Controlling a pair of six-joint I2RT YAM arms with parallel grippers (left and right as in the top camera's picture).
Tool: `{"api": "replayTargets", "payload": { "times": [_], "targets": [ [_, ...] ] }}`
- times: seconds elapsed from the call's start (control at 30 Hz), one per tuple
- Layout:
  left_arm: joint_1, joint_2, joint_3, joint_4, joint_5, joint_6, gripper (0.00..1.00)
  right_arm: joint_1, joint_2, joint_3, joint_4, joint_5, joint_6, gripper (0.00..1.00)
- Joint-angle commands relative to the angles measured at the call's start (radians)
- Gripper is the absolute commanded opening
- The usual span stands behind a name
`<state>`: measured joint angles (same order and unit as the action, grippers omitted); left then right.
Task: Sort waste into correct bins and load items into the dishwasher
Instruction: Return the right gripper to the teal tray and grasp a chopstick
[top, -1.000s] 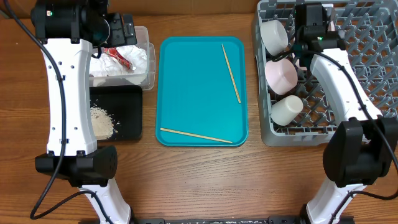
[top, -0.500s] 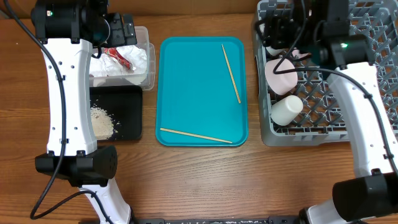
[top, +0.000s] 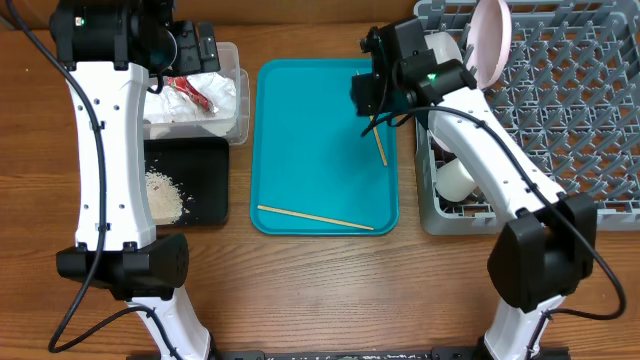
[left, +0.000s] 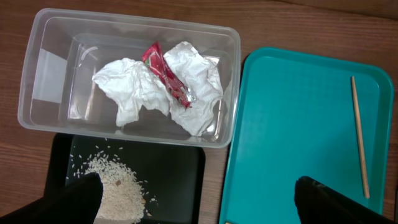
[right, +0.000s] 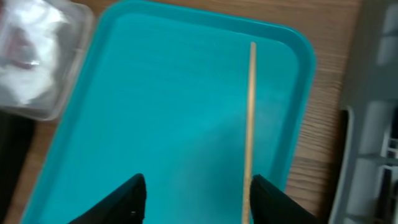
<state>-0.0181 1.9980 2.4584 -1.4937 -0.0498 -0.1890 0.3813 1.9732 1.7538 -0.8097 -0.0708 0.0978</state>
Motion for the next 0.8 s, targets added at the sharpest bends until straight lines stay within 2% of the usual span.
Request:
{"api": "replayTargets", "payload": {
  "times": [0.0,0.2,0.43,0.57,0.77],
  "targets": [
    [-0.002,-0.005,0.016,0.002,-0.010,-0.017,1.00,-0.009,0.055,-0.002,-0.010,0.051,-0.002,0.54],
    [-0.002,-0.005,0.016,0.002,-0.010,-0.017,1.00,0.011,0.143,-0.002,-0.058,0.052,-0.072,0.53],
    [-0.002,-0.005,0.016,0.002,-0.010,-0.017,1.00,0.016,0.217,-0.002,-0.060,0.107,-0.076,0.52],
    [-0.003,-0.005,0.016,0.002,-0.010,-0.017,1.00,0.016,0.254,-0.002,-0.064,0.112,-0.109,0.45],
    [-0.003,-0.005,0.016,0.002,-0.010,-0.017,1.00,0.015,0.284,-0.003,-0.075,0.122,-0.110,0.43]
  ]
}}
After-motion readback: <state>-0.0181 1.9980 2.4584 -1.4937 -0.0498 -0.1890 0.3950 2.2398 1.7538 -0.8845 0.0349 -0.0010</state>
